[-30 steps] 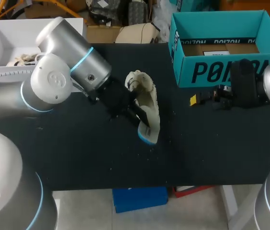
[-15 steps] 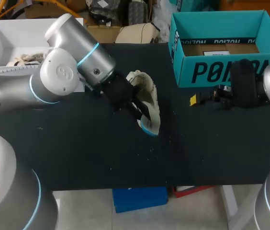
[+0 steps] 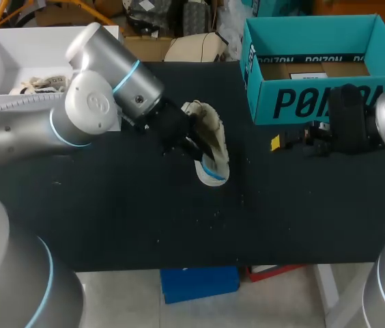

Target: Take the shoe out of the shoebox, open the shoe tongue, remove and reinsert the insole, then place the shoe into the shoebox

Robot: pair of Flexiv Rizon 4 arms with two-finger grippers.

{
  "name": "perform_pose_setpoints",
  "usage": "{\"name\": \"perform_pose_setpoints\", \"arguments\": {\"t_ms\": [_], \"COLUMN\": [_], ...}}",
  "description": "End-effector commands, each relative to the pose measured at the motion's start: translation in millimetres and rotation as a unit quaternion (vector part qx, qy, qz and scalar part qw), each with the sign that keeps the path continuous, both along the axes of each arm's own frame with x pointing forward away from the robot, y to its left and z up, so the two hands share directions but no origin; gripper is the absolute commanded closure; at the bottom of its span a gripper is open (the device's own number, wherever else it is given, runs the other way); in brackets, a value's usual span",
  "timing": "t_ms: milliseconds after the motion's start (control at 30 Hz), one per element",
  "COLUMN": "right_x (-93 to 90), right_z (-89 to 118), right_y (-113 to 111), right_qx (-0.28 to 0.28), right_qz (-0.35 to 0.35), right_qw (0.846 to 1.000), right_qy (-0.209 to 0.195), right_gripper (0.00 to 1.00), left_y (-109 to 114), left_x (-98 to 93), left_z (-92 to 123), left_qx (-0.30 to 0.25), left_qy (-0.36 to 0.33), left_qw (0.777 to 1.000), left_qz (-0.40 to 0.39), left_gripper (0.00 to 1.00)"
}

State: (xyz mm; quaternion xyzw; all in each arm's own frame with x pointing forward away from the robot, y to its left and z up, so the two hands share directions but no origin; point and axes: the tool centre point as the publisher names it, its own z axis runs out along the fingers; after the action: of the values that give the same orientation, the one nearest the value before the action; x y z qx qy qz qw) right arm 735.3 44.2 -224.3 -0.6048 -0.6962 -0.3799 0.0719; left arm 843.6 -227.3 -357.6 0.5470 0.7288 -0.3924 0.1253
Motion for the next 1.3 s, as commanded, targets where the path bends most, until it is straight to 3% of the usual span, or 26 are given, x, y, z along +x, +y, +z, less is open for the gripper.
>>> {"name": "perform_pose_setpoints", "arguments": {"t_ms": [33,500,533,567,600,733,1000,1300], "right_x": [-0.5,-0.5,-0.5,-0.5,-0.5,-0.5,-0.5,-0.5], "right_z": [-1,-1,-1,-1,-1,-1,-1,-1], "right_y": [0,0,0,0,0,0,0,0], "right_qx": [0.001,0.001,0.001,0.001,0.001,0.001,0.001,0.001], "right_qz": [0.0,0.0,0.0,0.0,0.0,0.0,0.0,0.0], "right_qw": [1.0,1.0,1.0,1.0,1.0,1.0,1.0,1.0], "right_qy": [-0.001,-0.001,-0.001,-0.001,-0.001,-0.001,-0.001,-0.001], "right_gripper": [0.0,0.0,0.0,0.0,0.0,0.0,0.0,0.0], "left_y": [-2,3,2,2,2,4,2,-16], "left_x": [11.6,47.3,47.8,47.6,47.1,38.3,6.9,-25.4], "left_z": [-10,-19,-18,-17,-16,-9,13,13], "left_qx": [-0.004,0.006,0.006,0.006,0.006,0.002,-0.011,-0.014], "left_qy": [0.0,-0.012,-0.012,-0.013,-0.013,-0.011,-0.009,0.007], "left_qw": [1.0,0.999,0.999,0.999,0.999,1.0,1.0,1.0], "left_qz": [0.005,0.032,0.032,0.032,0.032,0.029,0.008,-0.025], "left_gripper": [1.0,1.0,0.96,0.75,0.65,0.56,0.58,0.62]}}
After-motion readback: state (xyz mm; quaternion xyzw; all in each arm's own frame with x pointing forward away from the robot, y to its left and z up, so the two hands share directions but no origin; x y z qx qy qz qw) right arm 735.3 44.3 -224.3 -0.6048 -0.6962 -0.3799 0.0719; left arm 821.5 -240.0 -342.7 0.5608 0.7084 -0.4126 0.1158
